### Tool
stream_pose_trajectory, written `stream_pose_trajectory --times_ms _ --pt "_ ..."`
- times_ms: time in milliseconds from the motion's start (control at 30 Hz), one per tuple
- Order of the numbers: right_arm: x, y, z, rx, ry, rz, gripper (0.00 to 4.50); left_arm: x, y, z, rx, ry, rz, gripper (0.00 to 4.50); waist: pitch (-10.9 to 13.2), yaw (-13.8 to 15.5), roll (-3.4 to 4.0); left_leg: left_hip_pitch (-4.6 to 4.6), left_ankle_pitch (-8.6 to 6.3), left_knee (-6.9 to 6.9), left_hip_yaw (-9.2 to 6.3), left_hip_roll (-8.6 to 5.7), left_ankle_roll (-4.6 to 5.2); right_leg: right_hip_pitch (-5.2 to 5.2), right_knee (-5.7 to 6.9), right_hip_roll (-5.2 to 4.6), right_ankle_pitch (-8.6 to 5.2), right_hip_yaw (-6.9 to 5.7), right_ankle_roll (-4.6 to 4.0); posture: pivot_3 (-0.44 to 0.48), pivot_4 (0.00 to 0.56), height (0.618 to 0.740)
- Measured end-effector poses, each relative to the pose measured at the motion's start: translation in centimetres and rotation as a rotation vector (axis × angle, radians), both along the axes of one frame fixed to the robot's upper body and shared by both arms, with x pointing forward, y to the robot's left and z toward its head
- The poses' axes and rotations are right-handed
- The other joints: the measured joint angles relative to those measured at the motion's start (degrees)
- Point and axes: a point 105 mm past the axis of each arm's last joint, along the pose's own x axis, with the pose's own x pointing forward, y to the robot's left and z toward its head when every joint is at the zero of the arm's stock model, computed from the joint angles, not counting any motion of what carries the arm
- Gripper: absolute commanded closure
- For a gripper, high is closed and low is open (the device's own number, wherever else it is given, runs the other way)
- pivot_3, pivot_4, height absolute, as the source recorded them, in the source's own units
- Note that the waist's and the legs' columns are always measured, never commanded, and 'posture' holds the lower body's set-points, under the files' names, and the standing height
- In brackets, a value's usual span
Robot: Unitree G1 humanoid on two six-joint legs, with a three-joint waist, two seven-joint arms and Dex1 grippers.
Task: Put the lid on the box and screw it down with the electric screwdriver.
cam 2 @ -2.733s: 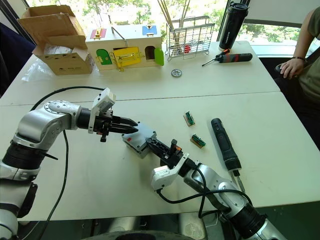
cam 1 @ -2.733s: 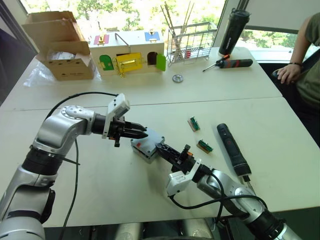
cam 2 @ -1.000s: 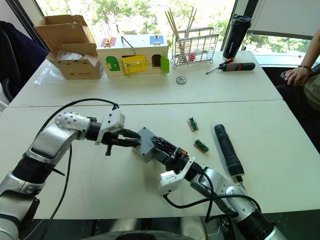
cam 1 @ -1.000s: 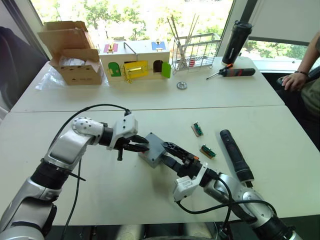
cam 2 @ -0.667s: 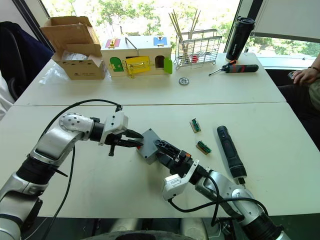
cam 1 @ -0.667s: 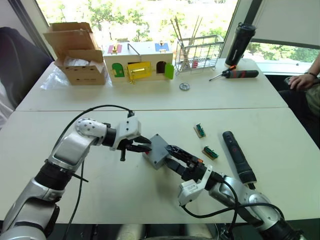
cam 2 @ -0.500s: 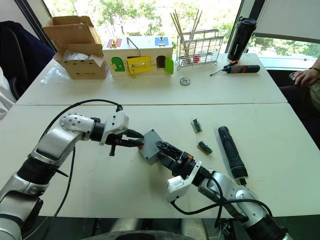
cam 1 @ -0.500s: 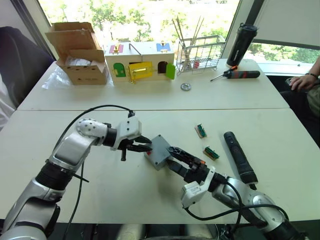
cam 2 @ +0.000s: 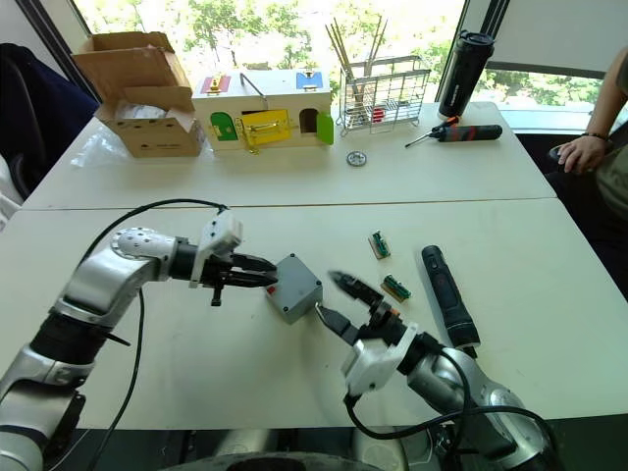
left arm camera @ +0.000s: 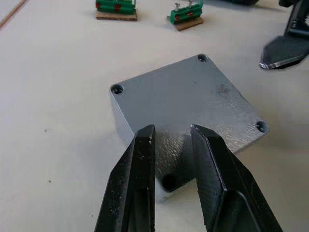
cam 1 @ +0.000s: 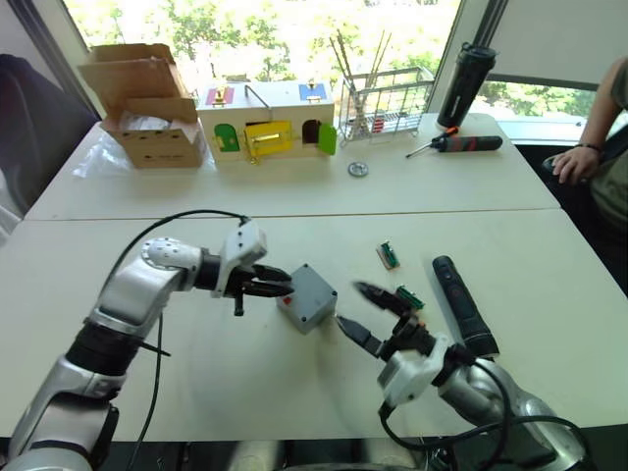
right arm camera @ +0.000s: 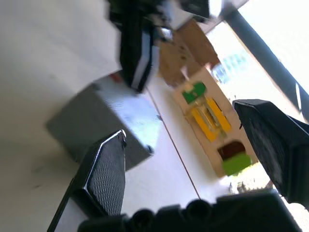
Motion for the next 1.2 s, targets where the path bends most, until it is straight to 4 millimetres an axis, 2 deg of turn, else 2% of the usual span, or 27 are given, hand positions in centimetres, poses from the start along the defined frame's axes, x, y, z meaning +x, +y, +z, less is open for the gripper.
stream_pose_trajectory --times_ms 33,133,167,300,367,400,633,733,967,1200 --pt "0.3 -0.4 0.8 0.071 0.04 -0.023 0.52 0.3 0.5 0.9 -0.03 0.016 0.034 3.38 0.0 -0.2 0.0 -0.21 0.04 0.06 -0.08 0.0 -0.06 -0.18 0.06 0.02 0.0 -0.05 0.0 0.0 0.15 0.74" --pt "0.9 -0.8 2.4 0.266 0.201 -0.027 1.19 1.6 2.1 4.4 -0.095 -0.034 0.141 3.38 0.1 -0.3 -0.02 -0.6 0.23 0.08 -0.16 -0.04 -0.4 -0.63 0.15 0.01 0.01 -0.12 0.0 0.0 0.15 0.74" --pt "1.0 -0.7 2.5 0.321 0.27 -0.011 1.52 1.9 2.6 4.9 -0.101 -0.052 0.171 3.38 0.1 -0.4 0.01 -0.6 0.25 0.05 -0.17 -0.05 -0.44 -0.64 0.15 -0.01 0.01 -0.11 0.0 0.0 0.15 0.74" --pt "1.5 -0.3 2.0 0.452 0.484 0.012 3.05 2.4 3.1 3.2 -0.113 -0.024 0.239 4.49 0.1 -0.3 0.04 -0.63 0.22 -0.01 -0.17 -0.05 -0.38 -0.7 0.13 -0.03 0.01 -0.1 0.0 0.0 0.15 0.74" --pt "1.8 -0.2 1.6 0.509 0.581 0.009 4.14 2.6 2.8 2.0 -0.133 -0.007 0.261 4.5 0.1 -0.1 0.01 -0.64 0.21 0.01 -0.22 -0.07 -0.37 -0.84 0.13 -0.13 0.01 -0.13 -0.01 0.0 0.15 0.74" --pt "1.8 -0.1 1.2 0.526 0.647 0.009 4.44 2.7 2.5 1.4 -0.142 -0.008 0.272 4.5 0.1 0.0 -0.01 -0.65 0.22 0.01 -0.26 -0.09 -0.38 -0.85 0.11 -0.16 0.01 -0.16 -0.01 0.0 0.15 0.74" --pt "0.2 0.9 -2.4 0.486 1.039 0.03 4.44 3.9 0.7 -2.1 -0.12 -0.017 0.289 4.5 0.2 -0.2 -0.03 -0.74 0.22 -0.02 -0.27 -0.16 -0.38 -0.83 0.12 -0.26 0.02 -0.2 -0.01 0.0 0.15 0.74" --pt "0.6 1.8 -2.2 0.469 1.068 0.052 4.44 4.0 0.2 -3.1 -0.099 -0.015 0.279 4.5 0.2 -0.5 -0.04 -0.74 0.22 -0.05 -0.27 -0.16 -0.38 -0.87 0.12 -0.25 0.02 -0.19 -0.01 0.0 0.15 0.74" --pt "0.1 3.7 -3.6 0.463 1.222 0.1 4.44 2.8 0.4 -4.2 -0.08 0.005 0.272 4.5 0.2 -0.2 -0.02 -0.78 0.23 -0.07 -0.28 -0.18 -0.4 -1.0 0.08 -0.32 0.02 -0.21 0.0 0.0 0.15 0.74" --pt "0.8 3.7 -4.9 0.434 1.245 0.062 4.44 0.4 -0.1 -4.4 -0.062 0.04 0.244 4.5 0.2 -0.3 0.0 -0.78 0.22 -0.09 -0.28 -0.2 -0.39 -1.01 0.08 -0.35 0.02 -0.22 0.0 0.0 0.15 0.74"
